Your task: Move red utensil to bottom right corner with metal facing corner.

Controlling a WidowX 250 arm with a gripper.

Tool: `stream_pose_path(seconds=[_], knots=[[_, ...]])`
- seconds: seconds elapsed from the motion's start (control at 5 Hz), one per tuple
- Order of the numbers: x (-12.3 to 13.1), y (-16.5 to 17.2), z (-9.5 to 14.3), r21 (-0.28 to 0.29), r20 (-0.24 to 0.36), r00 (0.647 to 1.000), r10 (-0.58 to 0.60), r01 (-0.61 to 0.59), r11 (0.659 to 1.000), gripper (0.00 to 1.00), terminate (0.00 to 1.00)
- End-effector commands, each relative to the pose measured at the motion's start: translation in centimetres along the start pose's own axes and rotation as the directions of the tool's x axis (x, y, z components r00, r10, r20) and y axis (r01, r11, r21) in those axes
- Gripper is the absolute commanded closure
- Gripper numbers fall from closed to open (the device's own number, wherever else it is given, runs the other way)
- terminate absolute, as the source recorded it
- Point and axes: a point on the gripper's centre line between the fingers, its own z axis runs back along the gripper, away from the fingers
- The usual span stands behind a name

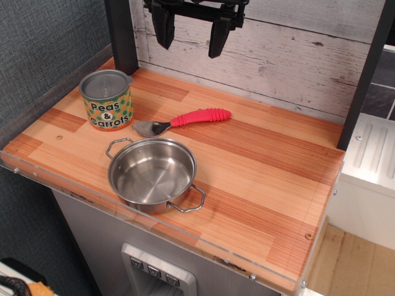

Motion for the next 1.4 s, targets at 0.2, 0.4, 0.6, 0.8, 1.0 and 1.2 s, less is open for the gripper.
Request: stream_pose_path(seconds=[0.2,0.4,0.6,0.8,1.0,1.2], knots=[[0.9,0.1,-1.6,-0.031,0.021,0.983,-0.181,0.182,0.983,0.0,0.0],[1.8,-0.2,-3.5,-0.039,0.079,0.907,-0.413,0.417,0.908,0.0,0.0],[2.4,-1.0,-5.2,-0.073,0.151,0.79,-0.594,0.608,0.791,0.0,0.0],[2.3,-2.1,-6.5,-0.116,0.202,0.7,-0.685,0.712,0.693,0.0,0.0],[2.2,-2.8,-8.7,-0.12,0.207,0.639,-0.741,0.768,0.629,0.0,0.0],[2.0,-3.3,-10.4,-0.096,0.236,0.572,-0.786,0.818,0.566,0.0,0.0]])
